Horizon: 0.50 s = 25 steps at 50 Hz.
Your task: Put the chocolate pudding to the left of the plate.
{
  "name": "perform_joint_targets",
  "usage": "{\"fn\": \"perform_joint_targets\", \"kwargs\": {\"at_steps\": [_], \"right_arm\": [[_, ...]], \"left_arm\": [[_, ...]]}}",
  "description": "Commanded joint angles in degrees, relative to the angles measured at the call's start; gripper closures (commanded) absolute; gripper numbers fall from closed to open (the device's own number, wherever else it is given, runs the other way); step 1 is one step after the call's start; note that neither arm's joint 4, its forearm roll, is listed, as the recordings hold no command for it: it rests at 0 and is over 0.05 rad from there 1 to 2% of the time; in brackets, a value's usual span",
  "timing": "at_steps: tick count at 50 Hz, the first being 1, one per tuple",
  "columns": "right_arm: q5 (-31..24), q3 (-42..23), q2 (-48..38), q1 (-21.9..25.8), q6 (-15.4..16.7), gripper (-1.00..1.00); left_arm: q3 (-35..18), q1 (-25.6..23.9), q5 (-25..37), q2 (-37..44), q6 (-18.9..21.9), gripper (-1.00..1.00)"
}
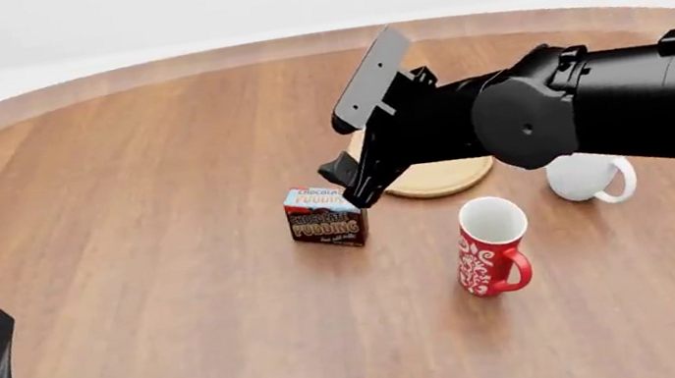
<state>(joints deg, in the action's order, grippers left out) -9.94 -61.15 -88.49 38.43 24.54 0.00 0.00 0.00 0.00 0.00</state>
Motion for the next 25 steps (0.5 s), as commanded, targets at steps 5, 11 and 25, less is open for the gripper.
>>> {"fn": "perform_joint_targets", "kwargs": {"at_steps": [5, 11, 25], "right_arm": [[2.51, -1.28, -4.96, -0.34, -0.83, -1.0], [3.49, -1.23, -6.15, -0.17, -1.47, -1.0], [5.22, -1.95, -9.58, -1.09, -1.88, -1.0]], "left_arm": [[0.0, 0.0, 0.0, 0.0, 0.0, -1.0], [0.0, 0.0, 0.0, 0.0, 0.0, -1.0], [0.0, 0.0, 0.0, 0.0, 0.0, -1.0]]}}
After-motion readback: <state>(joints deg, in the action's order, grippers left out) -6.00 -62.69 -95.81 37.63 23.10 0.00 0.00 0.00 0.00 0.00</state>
